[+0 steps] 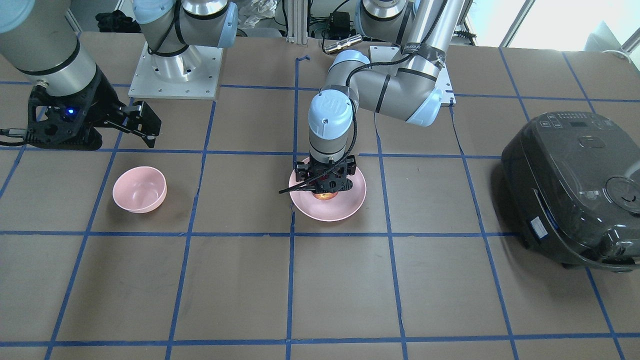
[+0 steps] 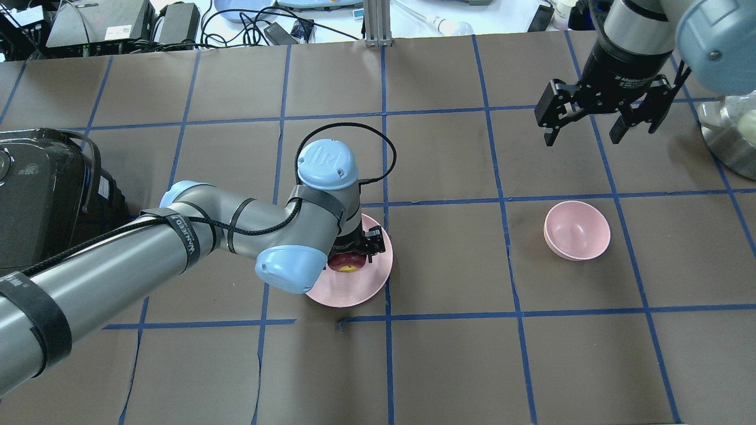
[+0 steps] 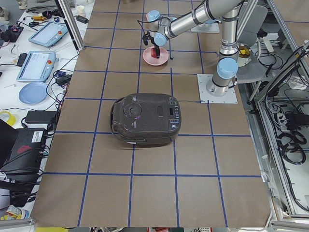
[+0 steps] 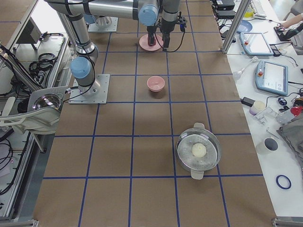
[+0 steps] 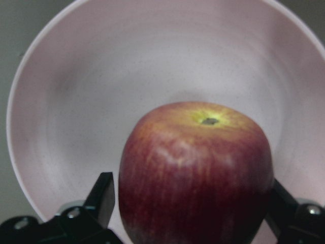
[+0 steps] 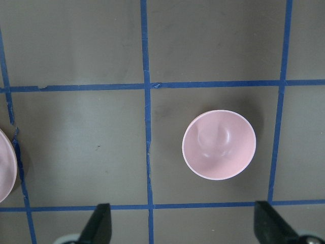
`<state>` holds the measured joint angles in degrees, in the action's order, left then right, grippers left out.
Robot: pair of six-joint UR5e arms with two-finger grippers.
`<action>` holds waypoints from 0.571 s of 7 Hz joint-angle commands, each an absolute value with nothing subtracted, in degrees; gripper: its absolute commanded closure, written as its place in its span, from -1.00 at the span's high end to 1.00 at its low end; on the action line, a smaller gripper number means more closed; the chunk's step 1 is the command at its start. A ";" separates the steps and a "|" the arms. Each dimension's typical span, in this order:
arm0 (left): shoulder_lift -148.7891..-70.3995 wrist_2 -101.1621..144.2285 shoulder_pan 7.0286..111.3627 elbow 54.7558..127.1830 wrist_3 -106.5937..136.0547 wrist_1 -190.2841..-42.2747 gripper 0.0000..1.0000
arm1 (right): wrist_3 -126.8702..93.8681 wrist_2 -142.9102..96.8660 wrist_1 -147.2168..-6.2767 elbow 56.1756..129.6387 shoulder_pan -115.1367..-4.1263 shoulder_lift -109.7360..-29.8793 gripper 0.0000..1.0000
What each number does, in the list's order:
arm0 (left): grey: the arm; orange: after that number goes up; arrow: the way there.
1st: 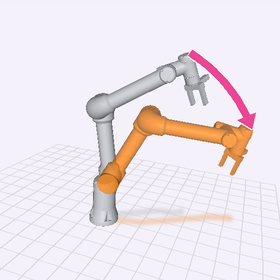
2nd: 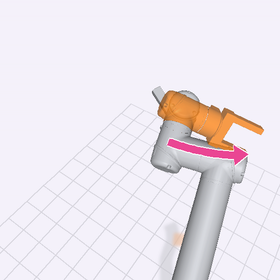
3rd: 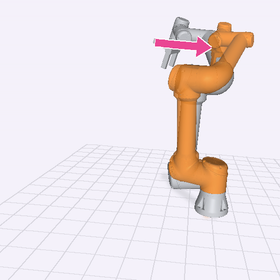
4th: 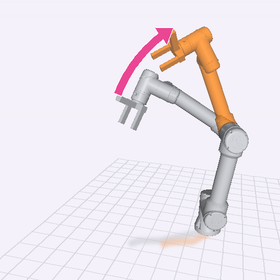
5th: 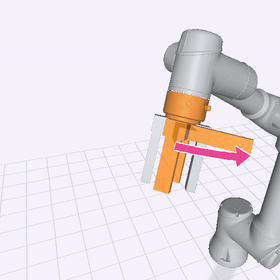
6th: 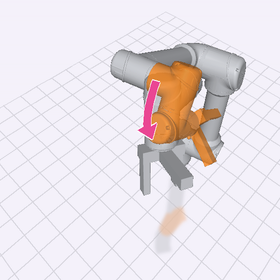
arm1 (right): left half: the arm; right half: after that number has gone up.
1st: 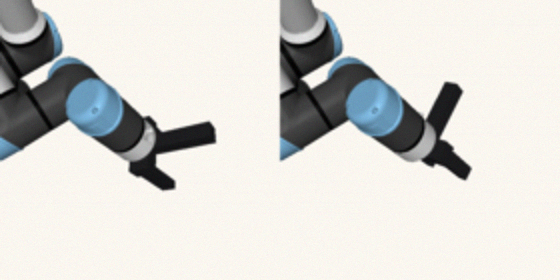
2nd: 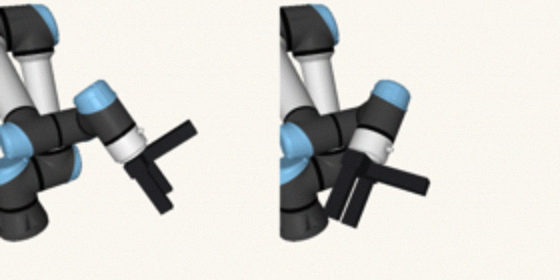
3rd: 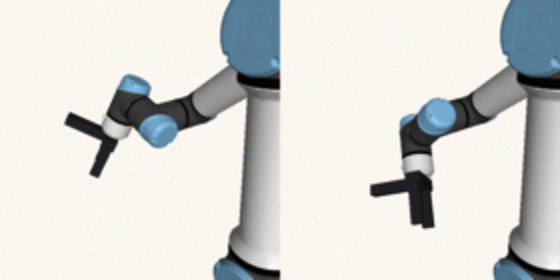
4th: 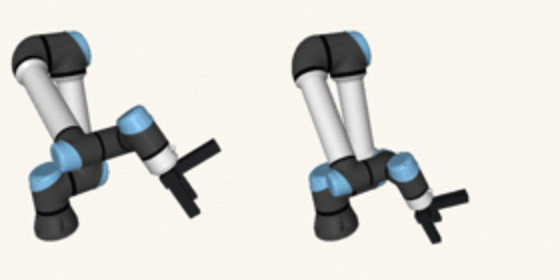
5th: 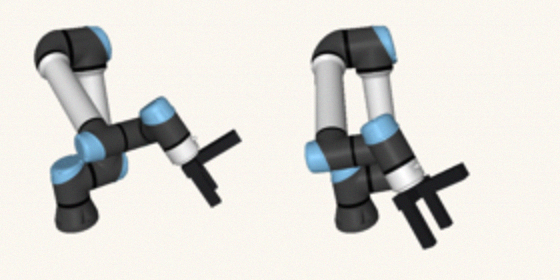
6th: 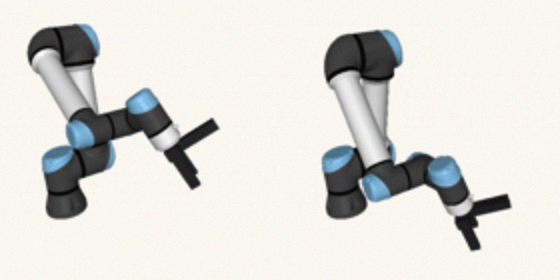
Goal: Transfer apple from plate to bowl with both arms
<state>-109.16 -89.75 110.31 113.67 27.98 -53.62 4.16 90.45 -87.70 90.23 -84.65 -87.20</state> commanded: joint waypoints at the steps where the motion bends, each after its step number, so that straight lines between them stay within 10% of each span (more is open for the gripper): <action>1: -108.72 -89.74 110.30 112.68 27.34 -52.22 -0.97 | 3.87 89.74 -85.26 90.08 -84.46 -87.89 1.00; 4: -106.62 -86.86 110.13 105.06 28.12 -55.35 -1.00 | 4.82 86.41 -85.95 90.52 -84.46 -88.25 1.00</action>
